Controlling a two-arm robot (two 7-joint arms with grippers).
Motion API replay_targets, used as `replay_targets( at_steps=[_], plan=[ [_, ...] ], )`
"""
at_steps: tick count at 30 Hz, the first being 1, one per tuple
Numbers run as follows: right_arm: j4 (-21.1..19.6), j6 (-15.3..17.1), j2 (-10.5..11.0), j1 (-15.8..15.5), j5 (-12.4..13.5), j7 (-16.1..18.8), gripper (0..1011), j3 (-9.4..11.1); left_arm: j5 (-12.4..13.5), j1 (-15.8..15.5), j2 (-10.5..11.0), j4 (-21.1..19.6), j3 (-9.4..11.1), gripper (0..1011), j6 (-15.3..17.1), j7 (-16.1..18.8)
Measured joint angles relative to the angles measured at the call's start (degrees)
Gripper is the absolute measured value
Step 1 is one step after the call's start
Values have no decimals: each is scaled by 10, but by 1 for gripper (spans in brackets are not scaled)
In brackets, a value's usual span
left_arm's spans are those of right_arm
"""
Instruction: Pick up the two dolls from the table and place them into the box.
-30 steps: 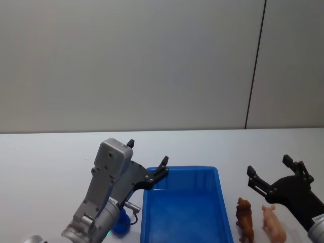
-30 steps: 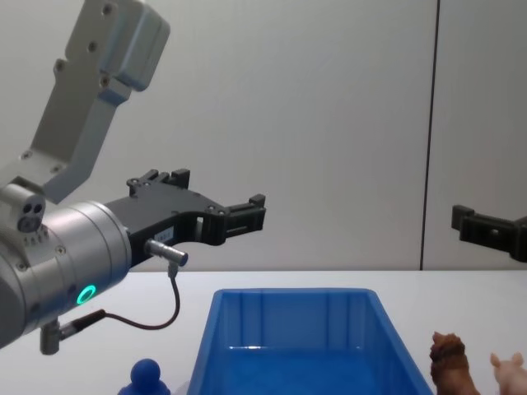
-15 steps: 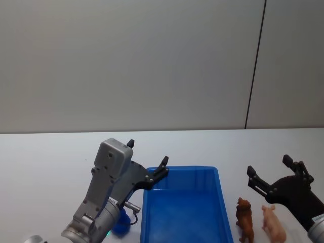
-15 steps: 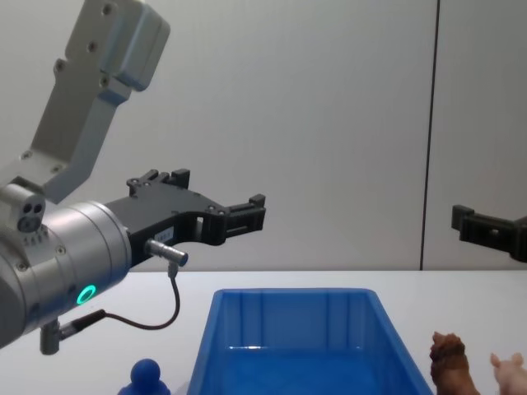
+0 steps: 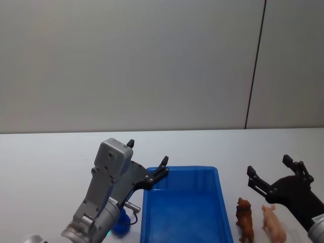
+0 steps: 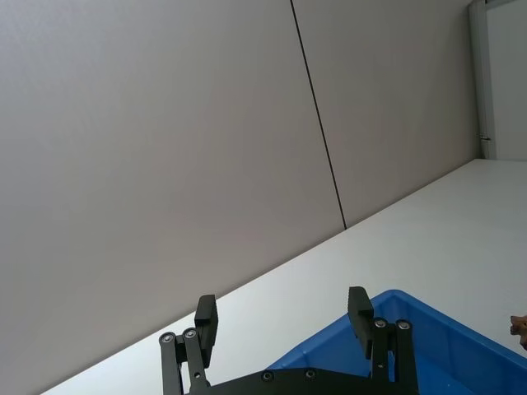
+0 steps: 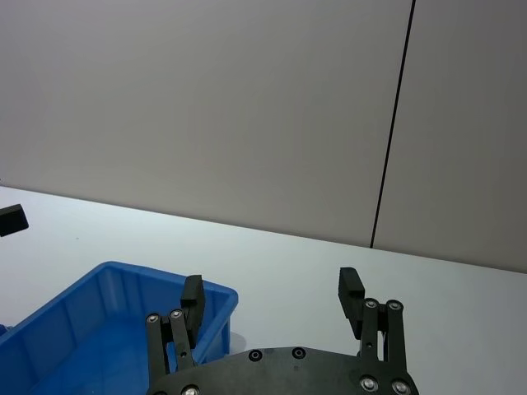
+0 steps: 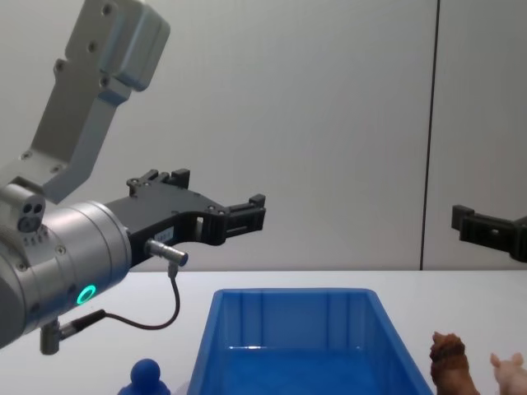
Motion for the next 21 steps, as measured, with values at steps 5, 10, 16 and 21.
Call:
replay_targets(
  at_steps=[5, 10, 16, 21],
  plan=[
    [0, 0, 0, 0, 0, 0, 1001, 0, 0, 0, 0, 0, 0, 1001, 0, 0],
    [1, 1, 1, 0, 3, 0, 1001, 2, 0, 0, 0, 0, 0, 1001, 0, 0],
    [2, 5, 3, -3, 9, -4, 1001, 6, 0, 0, 0, 0, 0, 1001, 0, 0],
    [1, 15, 6, -9, 12, -14, 1001, 9, 0, 0, 0, 0, 0, 1001, 0, 0]
  ],
)
